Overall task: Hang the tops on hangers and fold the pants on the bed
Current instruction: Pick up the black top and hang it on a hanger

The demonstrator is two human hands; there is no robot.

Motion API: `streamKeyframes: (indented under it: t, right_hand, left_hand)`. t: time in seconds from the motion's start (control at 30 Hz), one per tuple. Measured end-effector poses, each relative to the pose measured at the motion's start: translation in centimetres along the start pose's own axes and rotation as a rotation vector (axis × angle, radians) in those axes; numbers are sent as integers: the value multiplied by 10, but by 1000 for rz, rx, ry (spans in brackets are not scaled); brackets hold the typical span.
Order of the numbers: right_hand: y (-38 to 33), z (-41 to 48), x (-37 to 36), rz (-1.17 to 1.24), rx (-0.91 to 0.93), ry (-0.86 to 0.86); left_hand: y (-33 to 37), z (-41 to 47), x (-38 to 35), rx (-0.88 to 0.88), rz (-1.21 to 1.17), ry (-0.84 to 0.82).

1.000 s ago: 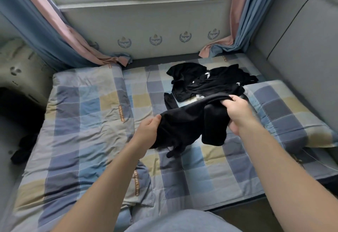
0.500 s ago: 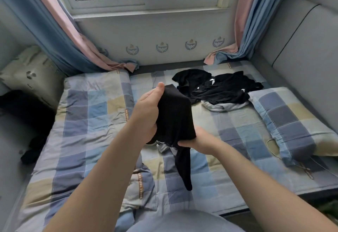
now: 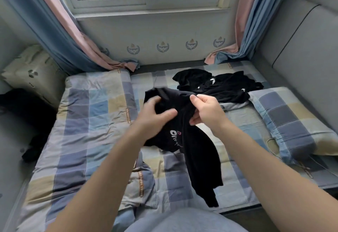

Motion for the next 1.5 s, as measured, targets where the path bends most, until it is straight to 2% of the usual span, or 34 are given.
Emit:
streamKeyframes:
  t: [0.13, 0.27, 0.4, 0.5, 0.67, 0.73, 0.77, 0.97, 1.07, 1.17, 1.23, 1.33, 1.43, 1.5]
  right_hand:
    - [-39, -6, -1, 287, -23, 64]
    - [-61, -5, 5, 410, -11, 147]
    - [-47, -10, 13, 322, -27, 138]
    - [-19, -23, 5, 113, -52, -21]
    - [57, -62, -45, -267, -192, -506]
    - [79, -76, -65, -276, -244, -611]
    - [85, -79, -73, -248, -239, -611]
    - [82, -58, -84, -91, -69, -291]
    - [72, -52, -74, -168, 5, -229]
    - [62, -49, -61, -139, 8, -148]
    - [53, -45, -52, -74, -23, -85]
    - [45, -41, -44, 77, -110, -48]
    - [38, -40, -40, 129, -140, -12]
    - [37, -38, -34, 134, -150, 42]
  left_hand:
    - [-36, -29, -65, 84, 39, -221]
    - [-54, -33, -72, 76, 102, -95]
    - [-53, -21, -41, 72, -138, 56]
    - [-50, -17, -18, 115, -352, 176]
    - [-59, -17, -1, 319, -693, 287]
    - [-58, -18, 3, 336, -756, 307]
    - [-59, -18, 3, 348, -784, 306]
    - [-54, -22, -4, 494, -917, 238]
    - [-49, -18, 6, 485, -993, 221]
    - [-48, -14, 9, 419, -1044, 134]
    - [-52, -14, 5, 400, -919, 66]
    - [-62, -25, -12, 373, -550, -78]
    - [-67, -36, -37, 233, -377, -263]
    - [-71, -37, -40, 119, -291, -232]
Point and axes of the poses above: each hand's wrist, its own z-axis towards the middle knuckle, its own x-axis out of the back of the hand, y = z × x, the point moved 8 cm from there along z, towards the middle knuckle, and after that the axes turned 11 degrees about -z, right-handed, at the moved point
